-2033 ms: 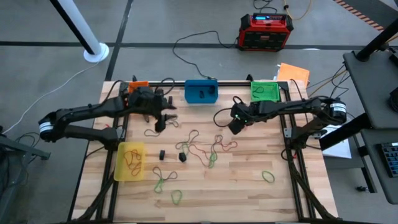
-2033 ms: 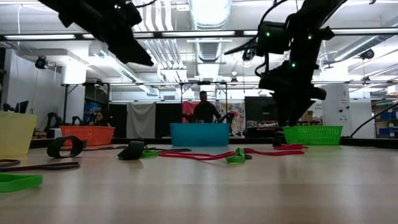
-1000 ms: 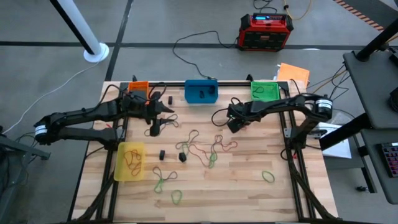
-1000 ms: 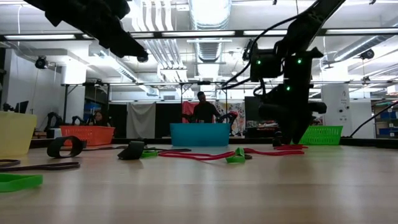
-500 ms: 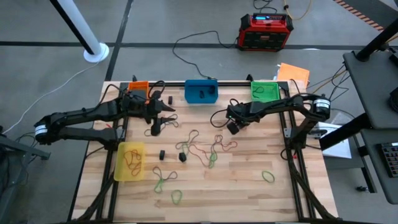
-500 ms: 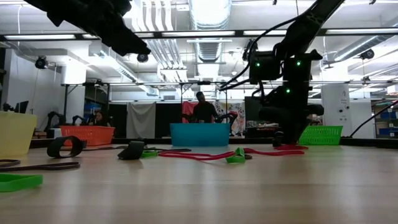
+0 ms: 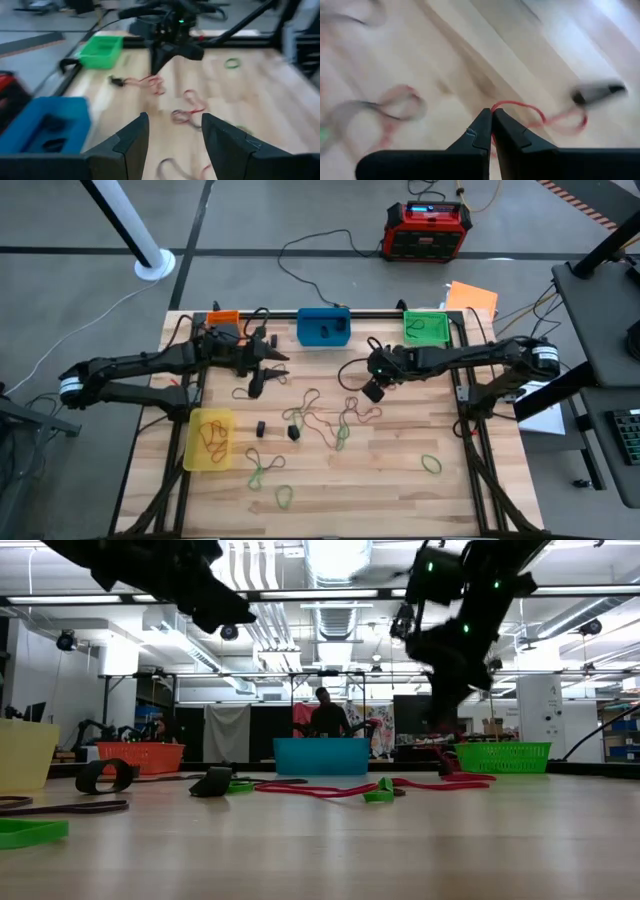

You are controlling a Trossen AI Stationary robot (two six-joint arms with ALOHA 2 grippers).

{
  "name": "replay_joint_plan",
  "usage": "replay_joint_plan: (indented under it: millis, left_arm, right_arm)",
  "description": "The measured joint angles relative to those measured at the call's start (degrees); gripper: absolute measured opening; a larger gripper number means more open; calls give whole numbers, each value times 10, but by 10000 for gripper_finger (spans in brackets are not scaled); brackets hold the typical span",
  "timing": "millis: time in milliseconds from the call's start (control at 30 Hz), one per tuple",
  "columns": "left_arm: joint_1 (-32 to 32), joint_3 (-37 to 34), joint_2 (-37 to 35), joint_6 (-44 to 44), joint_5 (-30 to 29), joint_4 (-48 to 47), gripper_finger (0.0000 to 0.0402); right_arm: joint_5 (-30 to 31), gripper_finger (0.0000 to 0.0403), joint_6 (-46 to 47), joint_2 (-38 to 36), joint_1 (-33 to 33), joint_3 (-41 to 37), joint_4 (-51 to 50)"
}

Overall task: Sort rubber bands into baskets
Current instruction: Put the red rubber band into the yellow bin

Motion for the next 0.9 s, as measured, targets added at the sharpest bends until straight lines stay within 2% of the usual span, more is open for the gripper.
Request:
replay_joint_plan:
  millis: [133, 533, 600, 733, 900]
  left_arm:
    - [-9, 0, 37, -17, 45, 46, 167]
    - [-41, 0, 156, -26, 46, 193, 167]
    - [-41, 0, 178, -29, 63, 217, 167]
    - [-41, 2, 223, -51, 100, 280, 167]
    - [-41, 26, 272, -57, 101, 286, 167]
  right_arm:
    - [-29, 9, -41, -6, 29, 0, 88]
    - [-164, 9, -181, 22, 59, 0, 354]
    - [-174, 9, -195, 29, 59, 0, 388]
    - [-182, 9, -227, 41, 59, 21, 404]
    - [-178, 9, -256, 56, 59, 55, 401]
